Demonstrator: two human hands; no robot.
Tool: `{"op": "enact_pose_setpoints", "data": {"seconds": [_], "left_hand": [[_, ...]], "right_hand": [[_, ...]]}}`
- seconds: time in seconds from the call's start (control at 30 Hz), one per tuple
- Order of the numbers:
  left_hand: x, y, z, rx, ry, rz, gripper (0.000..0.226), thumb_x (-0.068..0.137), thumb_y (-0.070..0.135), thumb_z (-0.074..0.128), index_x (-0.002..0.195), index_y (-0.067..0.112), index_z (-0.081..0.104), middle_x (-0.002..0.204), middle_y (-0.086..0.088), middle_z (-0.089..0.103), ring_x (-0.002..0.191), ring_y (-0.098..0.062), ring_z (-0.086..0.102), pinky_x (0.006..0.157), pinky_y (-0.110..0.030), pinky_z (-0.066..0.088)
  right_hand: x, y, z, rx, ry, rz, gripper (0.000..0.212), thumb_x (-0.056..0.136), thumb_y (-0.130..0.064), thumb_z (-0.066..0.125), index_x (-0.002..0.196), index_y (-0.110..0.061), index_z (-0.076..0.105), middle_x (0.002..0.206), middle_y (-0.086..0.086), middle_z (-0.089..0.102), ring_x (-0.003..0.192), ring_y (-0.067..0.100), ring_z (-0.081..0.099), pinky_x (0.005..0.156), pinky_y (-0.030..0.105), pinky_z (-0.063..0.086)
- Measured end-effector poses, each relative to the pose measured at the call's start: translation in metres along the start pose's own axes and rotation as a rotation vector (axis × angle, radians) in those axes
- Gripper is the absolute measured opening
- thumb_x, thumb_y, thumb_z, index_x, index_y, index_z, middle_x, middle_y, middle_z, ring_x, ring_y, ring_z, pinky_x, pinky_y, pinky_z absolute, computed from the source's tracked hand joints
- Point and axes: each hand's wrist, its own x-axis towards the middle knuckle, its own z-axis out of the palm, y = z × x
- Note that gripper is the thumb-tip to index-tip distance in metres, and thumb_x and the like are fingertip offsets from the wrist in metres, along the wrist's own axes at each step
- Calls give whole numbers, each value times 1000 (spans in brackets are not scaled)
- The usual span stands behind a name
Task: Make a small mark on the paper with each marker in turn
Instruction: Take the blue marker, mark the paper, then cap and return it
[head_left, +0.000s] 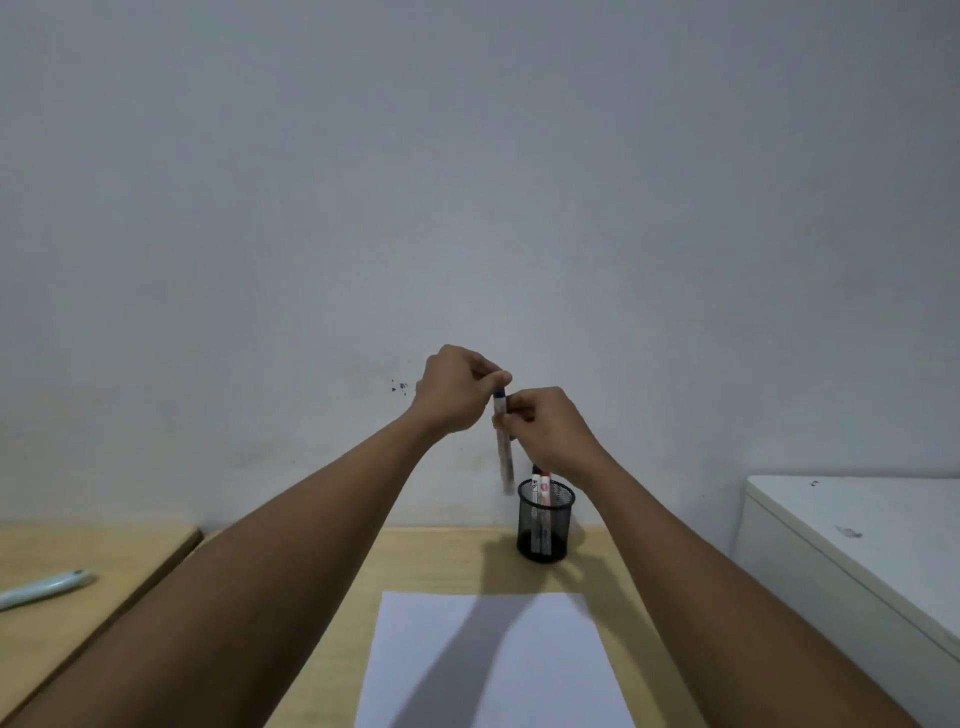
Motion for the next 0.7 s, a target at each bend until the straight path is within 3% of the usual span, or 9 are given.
{"op": "enact_pose_setpoints", "data": {"seconds": [0.17, 0.23, 0.33, 0.4, 0.53, 0.63, 0.7], "left_hand": [[-33, -9, -40, 28, 58, 15, 18, 92, 18, 66, 88, 5, 79, 98, -5, 77, 87, -12, 67, 65, -12, 44], [-41, -18, -50, 29, 92, 1, 19, 91, 19, 68, 82, 5, 79, 92, -5, 78, 85, -14, 69, 64, -14, 47], [-48, -32, -61, -6, 143, -19, 21, 89, 22, 70, 79, 5, 78, 84, -3, 77, 79, -12, 68, 65, -20, 47], [-53, -43, -68, -43, 183, -37, 23, 90, 24, 69, 80, 6, 78, 82, 0, 75, 76, -7, 65, 66, -21, 47], [-71, -92, -77, -8, 194, -107, 14, 89, 31, 70, 84, 19, 78, 77, 10, 75, 72, 5, 62, 66, -23, 46], [-97, -149, -73, 186, 125, -226, 11, 88, 36, 69, 82, 30, 76, 73, 16, 73, 69, 3, 60, 75, -32, 50], [-116, -182, -66, 271, 62, -304, 10, 87, 37, 68, 79, 34, 74, 74, 18, 73, 71, -2, 61, 83, -35, 49]], "right_hand": [[-28, -35, 33, 19, 32, -19, 16, 94, -17, 66, 95, -6, 77, 91, 10, 78, 86, 22, 73, 76, 29, 55], [-34, -42, 46, 62, 60, -2, 15, 91, -9, 66, 82, 0, 74, 87, 12, 79, 77, 13, 76, 73, 28, 58], [-40, -44, 69, 58, 81, 15, 16, 84, -11, 74, 71, -4, 69, 79, 11, 78, 74, 18, 75, 70, 33, 59], [-45, -39, 83, 28, 68, 33, 14, 82, -19, 79, 75, -10, 71, 73, 8, 73, 68, 21, 68, 65, 28, 51], [-55, -14, 105, 84, 8, 46, 15, 85, -26, 77, 88, -12, 77, 80, 5, 77, 78, 19, 72, 68, 25, 51], [-59, 8, 117, 172, -19, 71, 9, 87, -25, 74, 90, -16, 75, 78, 12, 76, 77, 22, 73, 73, 32, 52], [-62, 20, 122, 248, -44, 116, 19, 89, -25, 73, 106, -25, 63, 80, 9, 77, 83, 22, 74, 76, 36, 54]]}}
